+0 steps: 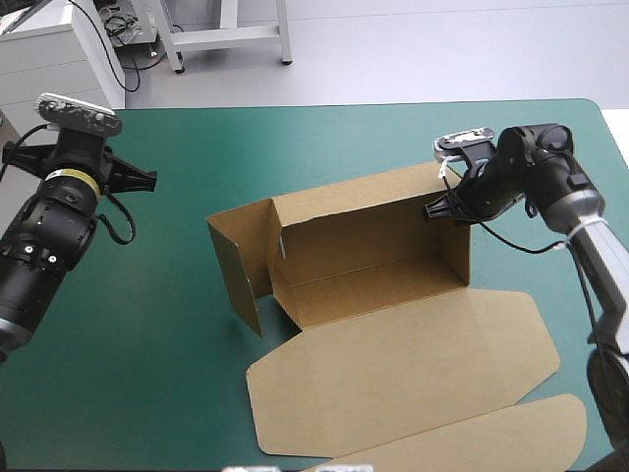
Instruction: Fold the box
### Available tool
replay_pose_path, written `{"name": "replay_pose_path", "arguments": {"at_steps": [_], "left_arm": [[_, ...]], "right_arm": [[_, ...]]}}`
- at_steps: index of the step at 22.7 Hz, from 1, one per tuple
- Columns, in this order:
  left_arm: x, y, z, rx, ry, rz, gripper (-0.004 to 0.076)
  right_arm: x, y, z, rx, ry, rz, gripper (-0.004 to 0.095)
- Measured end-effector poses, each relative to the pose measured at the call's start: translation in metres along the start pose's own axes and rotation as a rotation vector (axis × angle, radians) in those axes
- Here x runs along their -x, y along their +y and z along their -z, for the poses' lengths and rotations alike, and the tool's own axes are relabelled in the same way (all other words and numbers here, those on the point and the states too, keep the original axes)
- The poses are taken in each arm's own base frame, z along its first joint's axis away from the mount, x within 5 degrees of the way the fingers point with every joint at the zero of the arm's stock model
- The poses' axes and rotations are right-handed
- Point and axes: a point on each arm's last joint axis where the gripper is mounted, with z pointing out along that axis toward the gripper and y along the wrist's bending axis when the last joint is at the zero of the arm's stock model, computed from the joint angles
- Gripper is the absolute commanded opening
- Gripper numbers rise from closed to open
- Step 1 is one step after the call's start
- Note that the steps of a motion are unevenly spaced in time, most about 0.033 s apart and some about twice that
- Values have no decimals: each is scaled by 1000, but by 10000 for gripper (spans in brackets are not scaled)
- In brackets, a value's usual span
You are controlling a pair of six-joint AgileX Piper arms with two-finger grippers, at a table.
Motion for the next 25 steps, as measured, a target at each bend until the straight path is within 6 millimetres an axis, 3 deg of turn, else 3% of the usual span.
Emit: {"name": "replay_pose_path", "arguments": {"at_steps": [7, 10, 12, 14, 16, 19, 25], "left_arm": [[-31, 12, -22, -69, 252, 92, -1], [-41, 10, -31, -103, 331, 99, -1], [-46, 8, -39, -127, 375, 104, -1], [-50, 6, -45, -137, 402, 103, -1], [-53, 4, -49, -143, 421, 104, -1], [-55, 2, -53, -147, 439, 102, -1], [-57, 1, -55, -149, 448, 101, -1]], "right_arm": [[36, -6, -28, -2, -50, -16, 67], [49, -9, -44, -3, -94, -21, 218], [55, -11, -61, -3, -90, -25, 419], [61, -14, -65, -18, -122, -12, 444], [69, -17, -53, -58, -156, 24, 444], [79, -22, -15, -150, -150, 69, 443], [74, -15, 35, -125, -199, 9, 445]]}}
